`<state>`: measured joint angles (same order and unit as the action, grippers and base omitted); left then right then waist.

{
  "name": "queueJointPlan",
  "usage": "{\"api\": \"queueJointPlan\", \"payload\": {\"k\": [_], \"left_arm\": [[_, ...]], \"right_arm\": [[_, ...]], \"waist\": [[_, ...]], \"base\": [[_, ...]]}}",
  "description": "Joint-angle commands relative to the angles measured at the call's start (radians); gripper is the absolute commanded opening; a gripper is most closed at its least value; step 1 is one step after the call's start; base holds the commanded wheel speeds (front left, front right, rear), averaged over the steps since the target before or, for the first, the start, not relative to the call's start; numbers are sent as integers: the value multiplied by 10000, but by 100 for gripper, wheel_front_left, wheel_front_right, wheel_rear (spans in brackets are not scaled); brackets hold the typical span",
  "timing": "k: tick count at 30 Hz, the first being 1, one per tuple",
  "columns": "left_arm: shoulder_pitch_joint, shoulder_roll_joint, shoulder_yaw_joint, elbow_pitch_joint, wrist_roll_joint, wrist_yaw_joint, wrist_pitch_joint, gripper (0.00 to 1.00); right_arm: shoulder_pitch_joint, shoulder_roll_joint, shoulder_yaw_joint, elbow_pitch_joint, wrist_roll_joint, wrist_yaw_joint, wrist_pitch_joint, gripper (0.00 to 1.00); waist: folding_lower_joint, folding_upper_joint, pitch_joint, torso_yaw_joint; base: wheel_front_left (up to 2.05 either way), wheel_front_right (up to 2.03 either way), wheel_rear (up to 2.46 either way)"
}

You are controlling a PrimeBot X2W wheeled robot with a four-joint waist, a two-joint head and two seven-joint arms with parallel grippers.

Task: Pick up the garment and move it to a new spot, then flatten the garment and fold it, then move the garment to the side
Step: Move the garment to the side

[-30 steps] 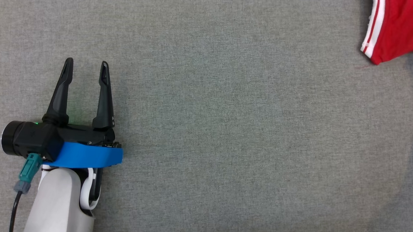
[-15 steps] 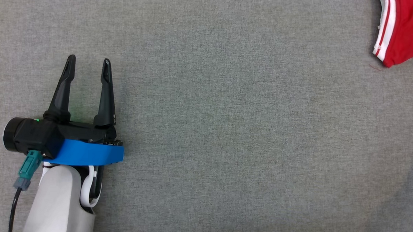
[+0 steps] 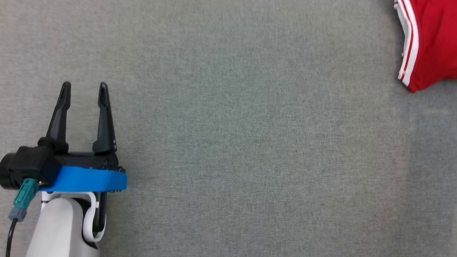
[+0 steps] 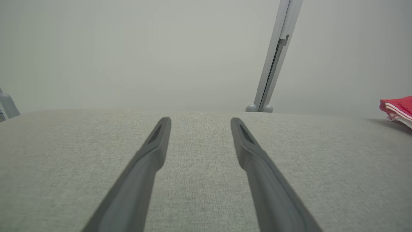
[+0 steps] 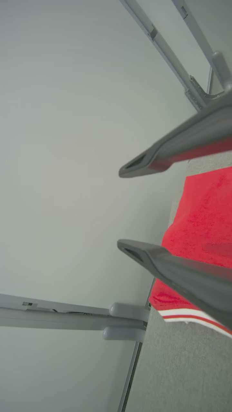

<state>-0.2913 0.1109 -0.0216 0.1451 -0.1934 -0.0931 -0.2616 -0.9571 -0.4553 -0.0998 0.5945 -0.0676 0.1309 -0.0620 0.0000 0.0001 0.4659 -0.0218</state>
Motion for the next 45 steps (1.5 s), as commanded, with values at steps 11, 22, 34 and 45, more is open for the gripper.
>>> {"api": "queueJointPlan", "payload": {"k": [11, 22, 34, 45], "left_arm": [[1041, -146, 433, 282, -18, 178, -45, 100], [1803, -263, 359, 621, 39, 268, -45, 100], [2389, -343, 191, 848, -41, 368, -45, 100], [2643, -347, -52, 970, -95, 420, 68, 100]], "right_arm": [[1499, 1987, 1624, -319, 1106, -2, -1524, 100], [4077, 3162, 2046, -1066, 1897, -2, -1953, 100], [6991, 3745, 1356, -2830, 1968, 0, -1713, 100], [8928, 4044, 510, -4750, 1881, 0, -962, 100]], "waist": [[0, -1, -1746, 220], [0, -1, -3067, 272], [0, -1, -3931, 170], [0, -1, -4310, 349]], "base": [[0, 0, 0], [0, 0, 0], [0, 0, 0], [0, 0, 0]]}}
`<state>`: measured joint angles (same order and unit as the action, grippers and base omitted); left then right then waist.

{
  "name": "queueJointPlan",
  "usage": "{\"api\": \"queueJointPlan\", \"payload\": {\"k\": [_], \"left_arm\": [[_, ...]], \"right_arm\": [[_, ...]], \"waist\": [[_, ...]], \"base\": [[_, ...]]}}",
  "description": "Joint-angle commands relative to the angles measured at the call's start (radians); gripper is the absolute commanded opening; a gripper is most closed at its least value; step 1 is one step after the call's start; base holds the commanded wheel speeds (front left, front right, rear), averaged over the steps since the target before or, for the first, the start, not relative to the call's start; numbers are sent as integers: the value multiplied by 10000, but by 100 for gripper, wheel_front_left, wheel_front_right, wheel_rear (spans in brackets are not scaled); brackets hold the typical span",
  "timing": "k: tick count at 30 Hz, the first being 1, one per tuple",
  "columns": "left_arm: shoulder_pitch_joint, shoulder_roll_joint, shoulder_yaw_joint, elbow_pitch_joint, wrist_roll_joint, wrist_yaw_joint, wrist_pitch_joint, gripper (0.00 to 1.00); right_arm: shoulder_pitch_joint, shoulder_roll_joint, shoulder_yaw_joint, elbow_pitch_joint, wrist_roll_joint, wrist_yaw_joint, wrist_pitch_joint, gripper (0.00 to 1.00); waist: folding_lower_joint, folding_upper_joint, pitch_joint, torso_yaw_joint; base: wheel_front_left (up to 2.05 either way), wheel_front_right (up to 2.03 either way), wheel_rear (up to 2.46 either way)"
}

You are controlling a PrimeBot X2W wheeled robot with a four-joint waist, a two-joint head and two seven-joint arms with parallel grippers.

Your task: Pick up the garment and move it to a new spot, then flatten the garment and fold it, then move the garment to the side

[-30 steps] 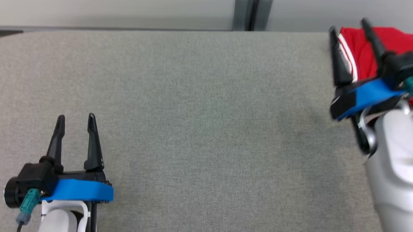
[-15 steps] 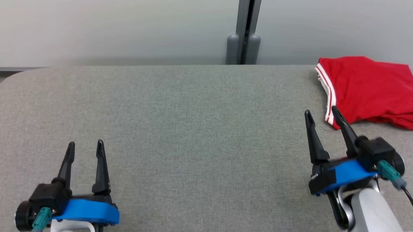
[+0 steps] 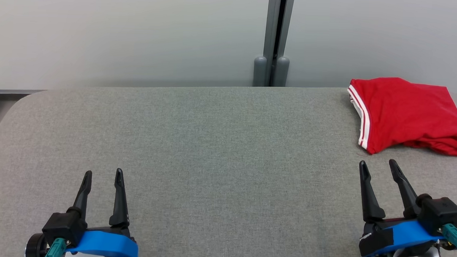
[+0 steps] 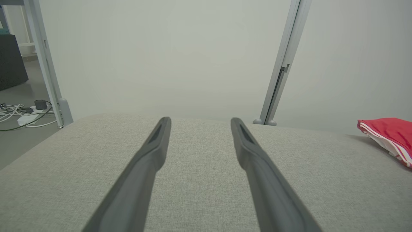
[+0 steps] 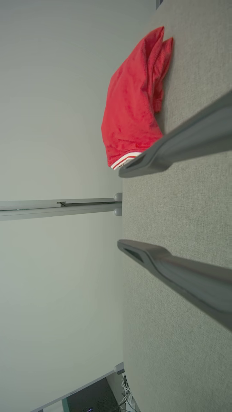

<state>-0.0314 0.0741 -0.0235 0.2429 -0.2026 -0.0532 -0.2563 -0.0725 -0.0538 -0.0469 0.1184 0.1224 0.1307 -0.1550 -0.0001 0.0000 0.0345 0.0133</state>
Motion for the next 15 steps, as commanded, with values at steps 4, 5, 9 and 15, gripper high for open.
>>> {"api": "queueJointPlan", "payload": {"k": [4, 5, 9, 15], "left_arm": [[114, 9, -80, -38, -26, 69, 66, 100], [119, 8, -91, -54, -39, 81, 64, 100], [85, 32, -122, -72, -67, 94, 92, 100], [33, 92, -143, -142, -141, 89, 51, 0]], "right_arm": [[394, 32, -101, -344, 149, 2, 178, 100], [428, 32, -119, -388, 173, 2, 193, 100], [510, 35, -124, -508, 204, 2, 295, 100], [470, 37, -146, -507, 227, 2, 294, 0]], "waist": [[1, 0, -63, 1], [1, 0, -62, 1], [1, 0, -61, 9], [1, 0, -50, -14]], "base": [[0, 0, 0], [0, 0, 0], [0, 0, 0], [0, 0, 0]]}}
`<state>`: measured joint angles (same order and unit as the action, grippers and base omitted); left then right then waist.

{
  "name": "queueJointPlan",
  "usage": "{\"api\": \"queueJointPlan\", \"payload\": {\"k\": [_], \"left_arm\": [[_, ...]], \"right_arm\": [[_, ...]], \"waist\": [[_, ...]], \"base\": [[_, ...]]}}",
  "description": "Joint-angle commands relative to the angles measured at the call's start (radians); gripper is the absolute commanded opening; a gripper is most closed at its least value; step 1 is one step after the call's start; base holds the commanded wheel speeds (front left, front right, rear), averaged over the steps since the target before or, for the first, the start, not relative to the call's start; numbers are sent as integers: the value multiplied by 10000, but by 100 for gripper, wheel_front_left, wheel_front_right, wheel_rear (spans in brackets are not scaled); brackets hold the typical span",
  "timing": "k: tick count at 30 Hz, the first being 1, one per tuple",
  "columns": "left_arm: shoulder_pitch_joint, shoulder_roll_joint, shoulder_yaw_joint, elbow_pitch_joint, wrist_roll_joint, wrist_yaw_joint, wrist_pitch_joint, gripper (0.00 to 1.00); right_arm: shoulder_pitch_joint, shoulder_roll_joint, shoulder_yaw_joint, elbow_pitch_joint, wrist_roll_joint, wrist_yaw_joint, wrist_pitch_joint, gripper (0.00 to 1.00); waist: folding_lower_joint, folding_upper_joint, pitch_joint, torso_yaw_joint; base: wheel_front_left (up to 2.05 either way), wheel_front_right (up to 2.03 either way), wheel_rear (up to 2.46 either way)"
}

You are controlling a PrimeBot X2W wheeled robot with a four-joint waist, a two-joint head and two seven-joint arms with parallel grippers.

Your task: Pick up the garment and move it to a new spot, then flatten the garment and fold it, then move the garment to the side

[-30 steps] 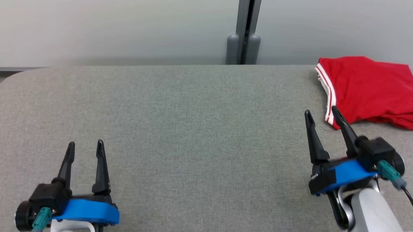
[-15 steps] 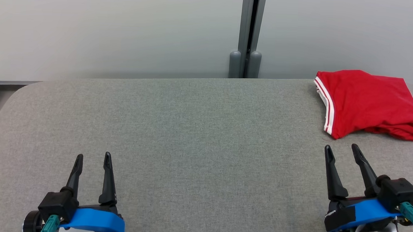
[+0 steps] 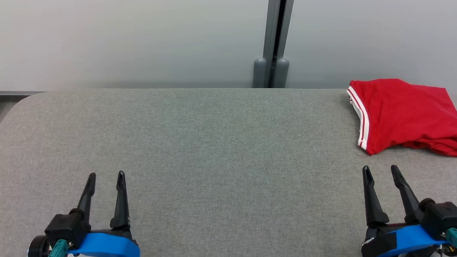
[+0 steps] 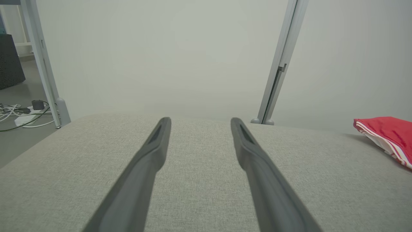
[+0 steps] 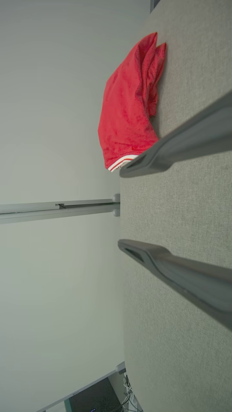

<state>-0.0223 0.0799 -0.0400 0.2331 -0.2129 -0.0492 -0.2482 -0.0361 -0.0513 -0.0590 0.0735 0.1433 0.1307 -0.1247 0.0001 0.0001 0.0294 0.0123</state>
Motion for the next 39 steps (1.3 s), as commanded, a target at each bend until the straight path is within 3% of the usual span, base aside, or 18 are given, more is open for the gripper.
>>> {"api": "queueJointPlan", "payload": {"k": [1, 5, 39], "left_arm": [[-3, -2, 2, 22, -4, -3, 4, 0], [120, -81, 12, 355, -147, -13, 78, 0], [-319, -162, 631, 224, -5769, -344, 1510, 0]], "right_arm": [[-2, -2, -2, 32, 6, 0, 1, 0], [38, 27, -7, 386, 163, 0, 41, 0], [-312, 13, -233, 894, 6059, 0, 989, 0]], "waist": [[0, -1, 0, 0], [0, -1, -2, -1], [0, -1, -74, -34]], "base": [[0, 0, 0], [0, 0, 0], [0, 0, 0]]}}
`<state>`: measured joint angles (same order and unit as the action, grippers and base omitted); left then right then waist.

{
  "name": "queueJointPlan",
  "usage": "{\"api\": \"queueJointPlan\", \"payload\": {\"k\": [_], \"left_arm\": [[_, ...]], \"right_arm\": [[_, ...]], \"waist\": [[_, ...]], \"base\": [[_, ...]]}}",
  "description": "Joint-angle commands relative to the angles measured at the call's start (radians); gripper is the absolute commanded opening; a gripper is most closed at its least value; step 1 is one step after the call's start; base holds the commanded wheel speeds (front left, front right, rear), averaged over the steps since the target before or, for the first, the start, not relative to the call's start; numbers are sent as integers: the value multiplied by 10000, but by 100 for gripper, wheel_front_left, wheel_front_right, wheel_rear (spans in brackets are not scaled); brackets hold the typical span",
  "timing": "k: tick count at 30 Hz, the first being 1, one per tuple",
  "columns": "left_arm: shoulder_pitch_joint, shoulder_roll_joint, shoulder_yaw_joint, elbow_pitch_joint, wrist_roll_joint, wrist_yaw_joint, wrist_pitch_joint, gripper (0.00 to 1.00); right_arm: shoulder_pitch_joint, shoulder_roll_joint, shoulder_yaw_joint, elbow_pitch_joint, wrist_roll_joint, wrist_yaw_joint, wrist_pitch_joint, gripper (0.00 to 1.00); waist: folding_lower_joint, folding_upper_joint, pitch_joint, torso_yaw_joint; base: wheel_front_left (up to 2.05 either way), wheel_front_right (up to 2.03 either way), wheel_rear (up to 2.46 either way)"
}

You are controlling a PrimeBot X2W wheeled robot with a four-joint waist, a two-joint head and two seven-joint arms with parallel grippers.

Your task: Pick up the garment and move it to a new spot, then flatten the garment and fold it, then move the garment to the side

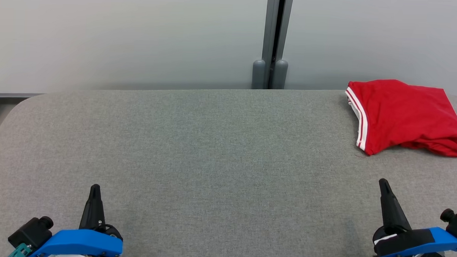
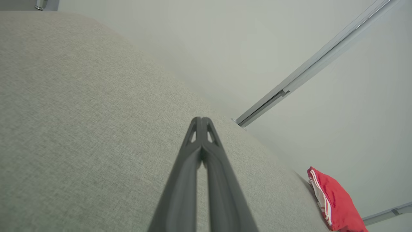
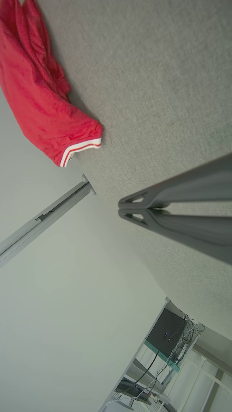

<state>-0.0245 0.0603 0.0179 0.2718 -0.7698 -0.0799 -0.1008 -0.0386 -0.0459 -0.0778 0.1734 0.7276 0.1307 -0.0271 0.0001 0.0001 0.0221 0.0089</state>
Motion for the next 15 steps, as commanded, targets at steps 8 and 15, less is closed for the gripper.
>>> {"api": "queueJointPlan", "payload": {"k": [8, 15], "left_arm": [[-379, 18, 179, -181, -1242, -100, 305, 0], [-439, 5, 271, -195, -2079, -156, 527, 0]], "right_arm": [[-359, -44, -88, -2, 1310, 1, 194, 0], [-400, -47, -122, 82, 2194, 1, 342, 0]], "waist": [[0, -1, -18, -8], [0, -1, -32, -15]], "base": [[0, 0, 0], [0, 0, 0]]}}
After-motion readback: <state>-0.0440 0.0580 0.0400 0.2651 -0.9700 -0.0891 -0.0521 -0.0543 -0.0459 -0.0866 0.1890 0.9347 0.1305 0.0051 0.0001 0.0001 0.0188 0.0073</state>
